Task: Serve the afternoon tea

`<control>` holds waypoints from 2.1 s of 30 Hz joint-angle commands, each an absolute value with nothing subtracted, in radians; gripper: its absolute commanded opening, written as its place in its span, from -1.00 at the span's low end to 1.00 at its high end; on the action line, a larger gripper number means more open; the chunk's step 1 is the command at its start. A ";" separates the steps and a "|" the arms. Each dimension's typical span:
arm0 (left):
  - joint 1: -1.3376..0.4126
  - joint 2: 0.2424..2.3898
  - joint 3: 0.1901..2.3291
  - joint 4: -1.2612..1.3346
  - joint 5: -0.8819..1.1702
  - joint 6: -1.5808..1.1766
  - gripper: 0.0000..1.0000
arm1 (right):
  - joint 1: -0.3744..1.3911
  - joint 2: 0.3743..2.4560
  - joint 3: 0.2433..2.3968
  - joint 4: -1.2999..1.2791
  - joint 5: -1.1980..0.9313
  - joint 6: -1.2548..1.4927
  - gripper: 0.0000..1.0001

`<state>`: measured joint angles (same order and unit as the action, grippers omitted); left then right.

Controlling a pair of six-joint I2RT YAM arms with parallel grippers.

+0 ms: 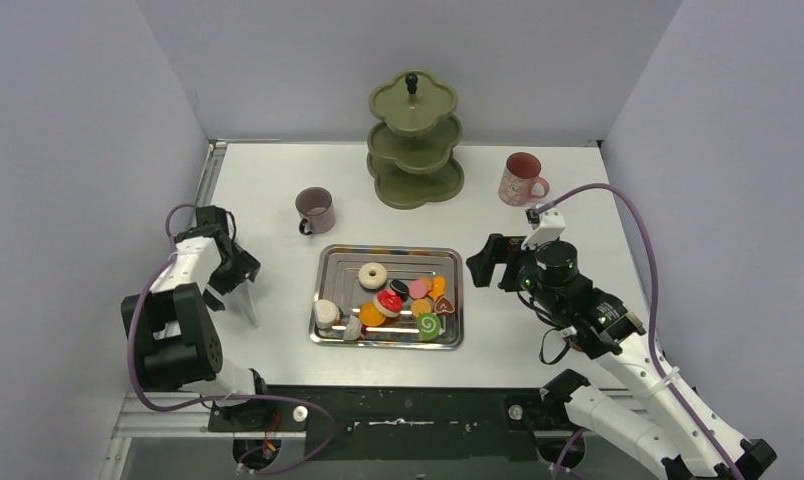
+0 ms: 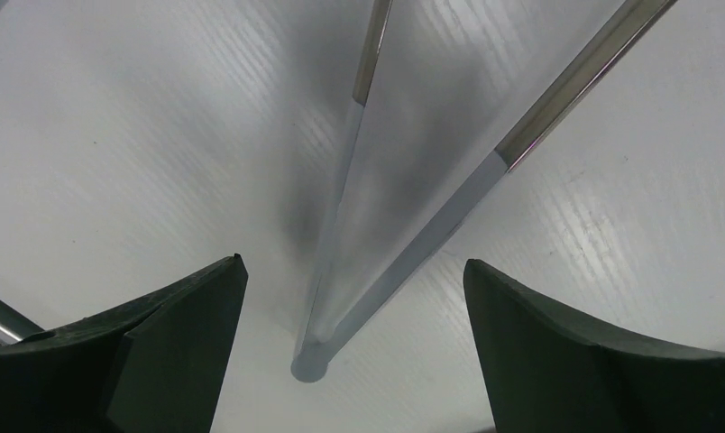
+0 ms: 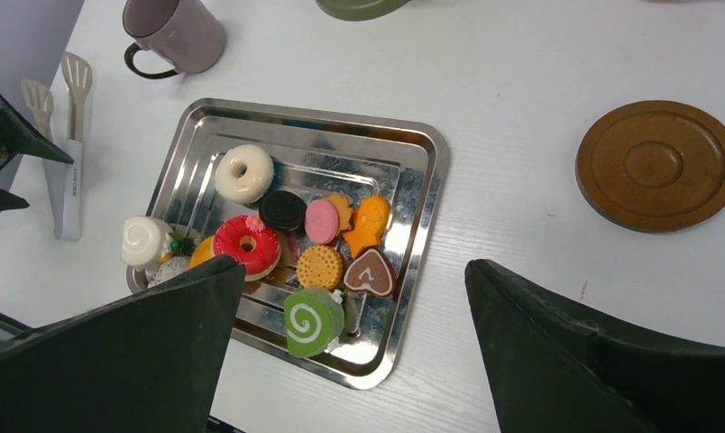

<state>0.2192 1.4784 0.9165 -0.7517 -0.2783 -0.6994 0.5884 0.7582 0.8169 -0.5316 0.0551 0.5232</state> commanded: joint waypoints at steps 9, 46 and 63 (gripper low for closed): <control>0.194 1.664 1.043 -0.613 -0.175 -0.644 0.48 | 0.582 0.704 0.853 -0.473 0.064 0.433 1.00; 0.097 1.844 1.179 -0.601 -0.284 -0.749 0.45 | 0.583 0.625 0.853 -0.382 0.018 0.420 1.00; 0.073 1.727 1.205 -0.688 -0.227 -0.663 0.15 | 0.583 0.618 0.864 -0.432 0.026 0.439 1.00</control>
<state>0.0853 1.8206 1.1576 -0.6395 -0.2584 -0.7090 0.5884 0.6327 0.8299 -0.4538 0.0250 0.4160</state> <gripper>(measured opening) 0.585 0.999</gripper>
